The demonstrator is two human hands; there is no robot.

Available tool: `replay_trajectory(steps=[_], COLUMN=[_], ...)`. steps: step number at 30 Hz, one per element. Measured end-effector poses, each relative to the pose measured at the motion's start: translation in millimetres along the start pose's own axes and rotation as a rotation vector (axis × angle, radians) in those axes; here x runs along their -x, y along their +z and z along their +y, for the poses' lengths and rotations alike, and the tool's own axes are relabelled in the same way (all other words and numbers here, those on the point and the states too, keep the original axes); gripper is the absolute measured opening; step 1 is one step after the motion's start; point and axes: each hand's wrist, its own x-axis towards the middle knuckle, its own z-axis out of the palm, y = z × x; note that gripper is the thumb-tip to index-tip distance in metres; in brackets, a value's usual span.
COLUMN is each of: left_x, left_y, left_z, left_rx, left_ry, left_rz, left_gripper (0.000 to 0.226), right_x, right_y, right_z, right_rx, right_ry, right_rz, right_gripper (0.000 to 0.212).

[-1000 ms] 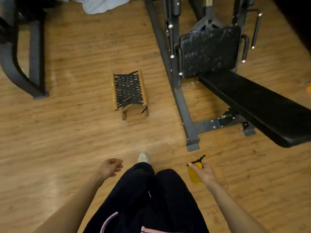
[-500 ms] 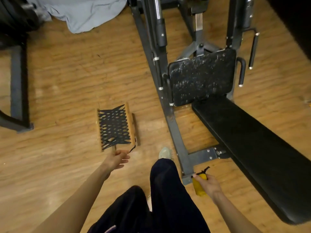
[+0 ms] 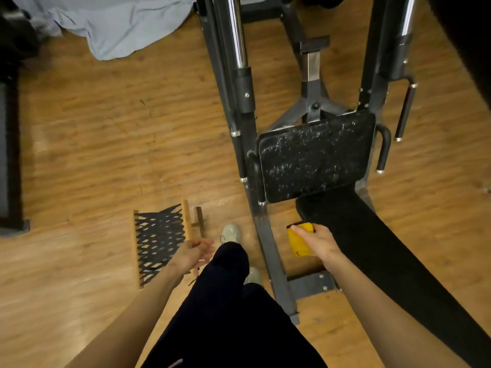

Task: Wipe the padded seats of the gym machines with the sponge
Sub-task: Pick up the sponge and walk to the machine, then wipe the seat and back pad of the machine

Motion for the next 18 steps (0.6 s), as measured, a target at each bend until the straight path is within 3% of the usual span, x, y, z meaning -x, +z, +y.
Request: replay_trajectory(steps=[2, 7, 15, 16, 18], left_x=[-23.7, -81.9, -144.6, -152.3, -169.7], left_y=[-0.3, -2.1, 24.0, 29.5, 43.4], left_z=[31.6, 105.1, 182.7, 184.6, 185.8], left_rx=[-0.076, -0.199, -0.164, -0.163, -0.128], left_ry=[0.025, 0.099, 0.157, 0.168, 0.176], left_rz=[-0.042, -0.137, -0.161, -0.164, -0.149], left_gripper=[0.021, 0.021, 0.024, 0.025, 0.023], right_x=[-17.4, -57.4, -119.4, -129.9, -158.0], right_y=[-5.7, -14.7, -29.7, -31.3, -33.2], right_z=[-16.8, -60.0, -130.7, -139.0, -154.9], right_rx=[-0.034, -0.078, -0.087, -0.054, 0.026], right_ry=[0.033, 0.065, -0.155, -0.196, -0.276], right_rz=[0.002, 0.036, 0.056, 0.053, 0.053], right_gripper=[0.014, 0.014, 0.008, 0.012, 0.043])
